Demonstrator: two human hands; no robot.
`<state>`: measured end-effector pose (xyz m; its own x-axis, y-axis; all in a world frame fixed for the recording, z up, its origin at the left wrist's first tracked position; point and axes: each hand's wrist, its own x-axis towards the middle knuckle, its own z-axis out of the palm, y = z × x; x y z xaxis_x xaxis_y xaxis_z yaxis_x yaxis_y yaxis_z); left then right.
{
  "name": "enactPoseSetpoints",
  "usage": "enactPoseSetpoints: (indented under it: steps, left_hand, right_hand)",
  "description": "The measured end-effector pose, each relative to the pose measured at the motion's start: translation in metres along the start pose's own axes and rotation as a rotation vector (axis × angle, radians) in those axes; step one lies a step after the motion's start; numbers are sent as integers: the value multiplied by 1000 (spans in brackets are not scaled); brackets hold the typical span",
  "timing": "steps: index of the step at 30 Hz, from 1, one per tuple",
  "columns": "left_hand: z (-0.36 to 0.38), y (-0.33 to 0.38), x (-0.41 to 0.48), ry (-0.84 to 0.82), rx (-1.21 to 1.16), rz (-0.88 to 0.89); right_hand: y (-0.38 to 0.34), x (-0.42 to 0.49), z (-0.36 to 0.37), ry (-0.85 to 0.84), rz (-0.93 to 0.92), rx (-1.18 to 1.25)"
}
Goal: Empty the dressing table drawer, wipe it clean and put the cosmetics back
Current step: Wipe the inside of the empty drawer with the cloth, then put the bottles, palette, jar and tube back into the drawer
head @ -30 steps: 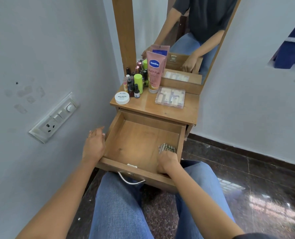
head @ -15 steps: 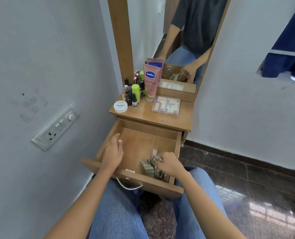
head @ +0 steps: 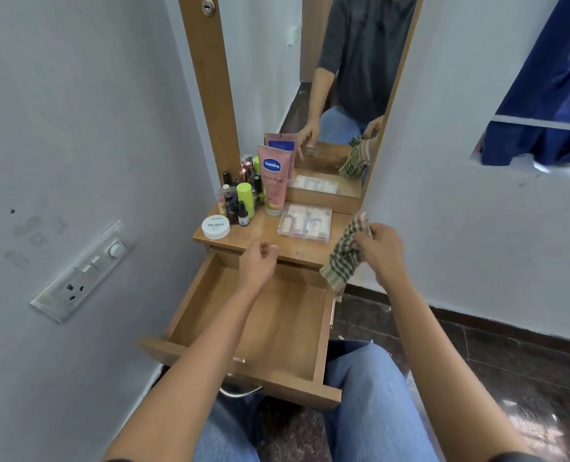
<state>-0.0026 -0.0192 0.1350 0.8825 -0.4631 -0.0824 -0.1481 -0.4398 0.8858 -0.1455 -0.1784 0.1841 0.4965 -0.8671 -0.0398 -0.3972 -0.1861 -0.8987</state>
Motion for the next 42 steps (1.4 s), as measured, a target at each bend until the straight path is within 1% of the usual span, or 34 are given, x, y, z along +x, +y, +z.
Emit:
enactPoseSetpoints:
  steps: [4,6,8,11,12,14,16,19,23,27,29,33,36,38,42]
  left_hand:
    - [17,8,7,20,-24,-6]
    - [22,6,10,36,-22,-11]
    - [23,5,14,48,-30,-21]
    - [23,3,19,50,-30,-31]
    - [23,3,21,49,-24,-28]
    - [24,3,25,44,-7,-24]
    - [25,3,29,25,1,-29]
    - [30,4,37,-7,12,-31]
    - [39,8,48,-31,33,-44]
    - [49,17,61,8,99,-42]
    - [54,21,69,29,161,-62]
    - [66,26,83,24,252,-195]
    - [74,26,85,27,325,-209]
    - [78,27,86,39,339,-226]
    - [78,32,89,31,325,-352]
  right_hand:
    - [-13,22,4,-97,39,184]
    - [-17,29,4,-104,-13,173]
    - [-13,37,3,-55,-104,-5]
    - [-2,40,3,12,-223,-422]
    - [2,39,6,5,-236,-554]
    - [11,33,15,-74,-231,-798]
    - [23,24,27,-164,-252,-902]
    - [42,15,37,-229,-294,-899]
    - [50,11,31,-316,-280,-929]
    - [54,13,30,-389,-218,-796]
    - [55,16,33,-386,-183,-750]
    - [58,17,37,-362,-161,-782]
    - [57,18,37,-356,-162,-785]
    - [56,19,37,-363,-162,-781]
    - [55,18,37,-357,-151,-792]
